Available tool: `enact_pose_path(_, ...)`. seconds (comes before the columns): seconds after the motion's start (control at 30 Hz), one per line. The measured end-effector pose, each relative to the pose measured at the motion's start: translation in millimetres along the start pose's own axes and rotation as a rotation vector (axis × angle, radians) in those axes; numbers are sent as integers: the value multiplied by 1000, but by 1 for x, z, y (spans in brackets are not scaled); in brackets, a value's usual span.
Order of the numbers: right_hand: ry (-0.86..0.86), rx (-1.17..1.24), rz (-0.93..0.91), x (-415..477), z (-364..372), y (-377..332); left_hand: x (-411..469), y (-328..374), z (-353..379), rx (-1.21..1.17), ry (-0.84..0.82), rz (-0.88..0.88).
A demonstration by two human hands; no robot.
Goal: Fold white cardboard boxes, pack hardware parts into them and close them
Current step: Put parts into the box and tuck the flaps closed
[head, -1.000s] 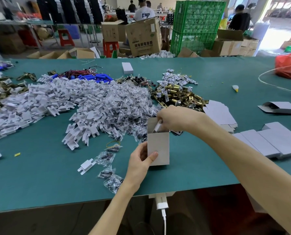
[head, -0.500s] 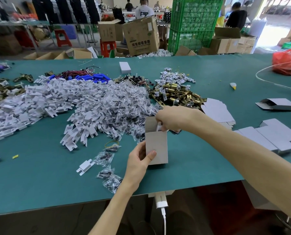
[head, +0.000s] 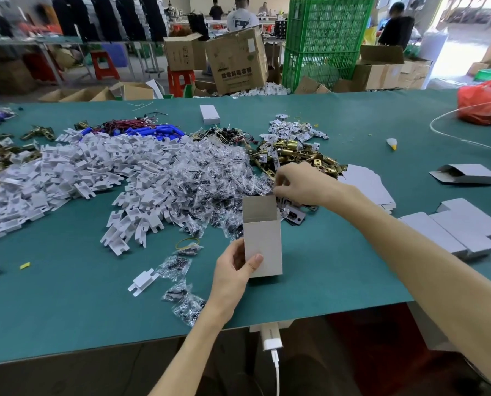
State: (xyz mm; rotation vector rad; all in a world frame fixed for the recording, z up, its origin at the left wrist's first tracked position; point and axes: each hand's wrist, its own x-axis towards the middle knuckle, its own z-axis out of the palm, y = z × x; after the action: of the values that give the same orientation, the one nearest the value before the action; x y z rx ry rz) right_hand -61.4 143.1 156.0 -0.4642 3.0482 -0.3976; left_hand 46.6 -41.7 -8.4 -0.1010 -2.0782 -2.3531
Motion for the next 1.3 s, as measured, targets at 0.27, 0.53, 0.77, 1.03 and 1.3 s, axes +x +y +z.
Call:
enact_pose_path(0.27, 32, 81, 251, 3, 46, 53, 2, -3, -1, 1, -4, 5)
enact_pose_path(0.53, 100, 257, 261, 13, 98, 48, 2, -4, -1, -9, 0, 0)
enact_pose_path(0.77, 85, 232, 284, 32, 108, 30, 3, -3, -1, -39, 1, 2)
enact_pose_path(1.03, 166, 283, 336, 33, 106, 31, 4, -4, 0, -54, 13, -6)
enact_pose_path(1.3, 254, 502, 307, 26, 101, 29, 4, -3, -1, -33, 22, -22)
